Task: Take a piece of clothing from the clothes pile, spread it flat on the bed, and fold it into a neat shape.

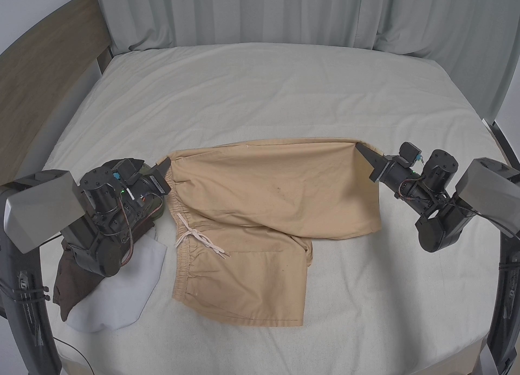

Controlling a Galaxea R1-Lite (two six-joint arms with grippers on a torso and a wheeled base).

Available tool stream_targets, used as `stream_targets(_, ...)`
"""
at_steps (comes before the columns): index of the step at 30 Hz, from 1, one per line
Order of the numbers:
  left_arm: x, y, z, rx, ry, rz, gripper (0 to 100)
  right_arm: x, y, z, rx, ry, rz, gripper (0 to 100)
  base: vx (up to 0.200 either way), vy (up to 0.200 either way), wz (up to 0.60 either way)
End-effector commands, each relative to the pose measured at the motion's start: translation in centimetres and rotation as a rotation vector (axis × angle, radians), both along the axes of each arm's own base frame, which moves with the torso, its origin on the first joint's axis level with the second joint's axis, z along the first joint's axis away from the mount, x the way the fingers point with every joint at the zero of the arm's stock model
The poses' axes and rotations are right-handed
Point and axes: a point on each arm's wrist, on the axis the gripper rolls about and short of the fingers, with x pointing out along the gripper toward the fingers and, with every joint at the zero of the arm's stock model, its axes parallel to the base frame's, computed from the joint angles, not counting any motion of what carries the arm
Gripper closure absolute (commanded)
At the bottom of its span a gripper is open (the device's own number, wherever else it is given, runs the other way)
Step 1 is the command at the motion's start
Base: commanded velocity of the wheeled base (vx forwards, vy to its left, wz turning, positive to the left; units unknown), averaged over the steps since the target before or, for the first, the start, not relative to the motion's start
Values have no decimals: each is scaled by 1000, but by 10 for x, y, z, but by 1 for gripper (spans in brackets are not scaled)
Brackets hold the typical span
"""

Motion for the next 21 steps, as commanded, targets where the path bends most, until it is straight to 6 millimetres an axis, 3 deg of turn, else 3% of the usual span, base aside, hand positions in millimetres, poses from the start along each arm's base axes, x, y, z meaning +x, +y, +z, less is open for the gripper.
stream_targets(1, 12, -1, -11, -19, 5, 0, 100, 10, 1, -11, 11, 11, 1, 100, 0, 0, 0)
stream_targets(12, 36, -3, -18, -58, -33, 33, 100, 27, -9, -15, 79, 18, -10, 100, 0, 0, 0)
stream_targets(21, 42, -3, -21, -99, -35, 36, 100, 31, -9, -18, 92, 23, -3, 100, 0, 0, 0)
